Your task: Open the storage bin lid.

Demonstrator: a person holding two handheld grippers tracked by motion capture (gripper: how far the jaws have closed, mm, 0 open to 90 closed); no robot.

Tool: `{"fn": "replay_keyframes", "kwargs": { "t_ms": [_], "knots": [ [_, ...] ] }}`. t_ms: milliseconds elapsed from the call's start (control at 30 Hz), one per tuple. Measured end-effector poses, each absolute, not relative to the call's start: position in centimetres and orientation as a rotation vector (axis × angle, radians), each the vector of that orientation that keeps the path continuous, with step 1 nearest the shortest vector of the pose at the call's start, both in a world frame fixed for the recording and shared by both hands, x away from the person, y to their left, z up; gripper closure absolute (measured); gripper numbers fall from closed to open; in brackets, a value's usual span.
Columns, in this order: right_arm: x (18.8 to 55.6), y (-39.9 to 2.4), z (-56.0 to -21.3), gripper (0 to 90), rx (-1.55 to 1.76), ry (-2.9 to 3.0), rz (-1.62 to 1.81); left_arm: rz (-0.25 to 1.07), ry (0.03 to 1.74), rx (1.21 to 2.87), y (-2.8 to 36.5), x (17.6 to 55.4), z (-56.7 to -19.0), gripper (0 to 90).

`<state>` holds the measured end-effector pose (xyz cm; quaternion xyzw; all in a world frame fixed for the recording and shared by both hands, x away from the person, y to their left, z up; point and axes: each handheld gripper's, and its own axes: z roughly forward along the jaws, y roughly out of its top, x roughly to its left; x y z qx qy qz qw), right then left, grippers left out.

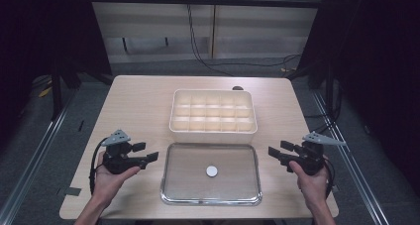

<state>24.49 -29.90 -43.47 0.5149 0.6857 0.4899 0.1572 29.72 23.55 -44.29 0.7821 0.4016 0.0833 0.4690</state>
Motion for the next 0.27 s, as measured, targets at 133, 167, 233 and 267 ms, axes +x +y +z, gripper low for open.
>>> {"fn": "replay_keyframes", "kwargs": {
  "t_ms": [133,167,233,267],
  "knots": [
    [24.4,-30.6,-44.1,28.8,1.515,1.952,1.385,0.171,1.110,1.906,25.4,30.0,-46.2,30.9],
    [24.3,-30.5,-44.3,27.6,1.518,1.961,1.386,0.213,1.105,1.934,25.5,29.8,-46.3,31.5],
    [24.3,-30.3,-44.6,26.7,1.514,1.978,1.369,0.279,1.090,1.946,25.8,29.5,-46.0,31.7],
    [24.3,-30.1,-44.8,25.5,1.515,1.983,1.359,0.265,1.081,1.937,25.9,29.4,-46.0,31.3]
  ]
}}
